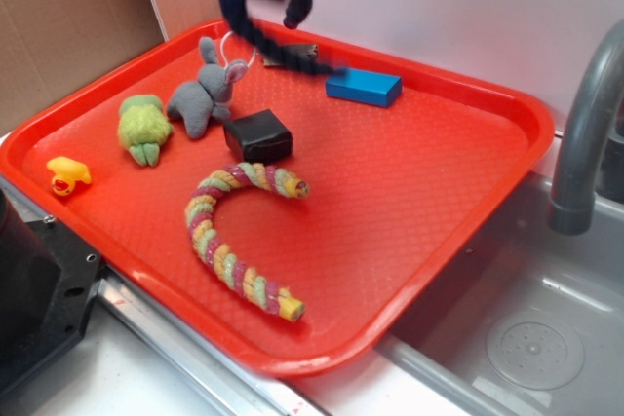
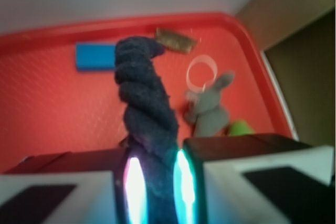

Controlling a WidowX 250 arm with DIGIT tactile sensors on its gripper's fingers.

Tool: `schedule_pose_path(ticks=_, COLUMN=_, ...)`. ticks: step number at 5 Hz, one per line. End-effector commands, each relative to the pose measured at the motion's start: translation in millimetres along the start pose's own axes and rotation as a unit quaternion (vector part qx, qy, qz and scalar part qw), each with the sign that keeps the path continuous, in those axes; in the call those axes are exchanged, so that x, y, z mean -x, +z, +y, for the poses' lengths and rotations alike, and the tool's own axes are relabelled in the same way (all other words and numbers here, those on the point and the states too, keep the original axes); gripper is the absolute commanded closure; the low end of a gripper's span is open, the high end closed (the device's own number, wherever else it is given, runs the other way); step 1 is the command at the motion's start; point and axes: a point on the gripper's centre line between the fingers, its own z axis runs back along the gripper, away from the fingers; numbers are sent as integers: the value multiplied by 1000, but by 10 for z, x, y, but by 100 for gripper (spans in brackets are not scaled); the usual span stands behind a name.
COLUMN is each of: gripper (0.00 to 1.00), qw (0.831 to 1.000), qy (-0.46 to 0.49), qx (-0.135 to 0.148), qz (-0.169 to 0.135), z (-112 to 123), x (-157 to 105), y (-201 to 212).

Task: Grab the blue rope.

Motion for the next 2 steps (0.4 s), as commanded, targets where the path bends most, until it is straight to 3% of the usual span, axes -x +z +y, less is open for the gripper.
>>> schedule_pose_path(ticks=1, gripper=100, qw=995, qy=54, qx=76, qz=39, z=279, x=-421, y=924)
schedule_pose_path(ticks=2, gripper=100, qw=993, qy=69, qx=71, qz=59, z=127, x=-294, y=955)
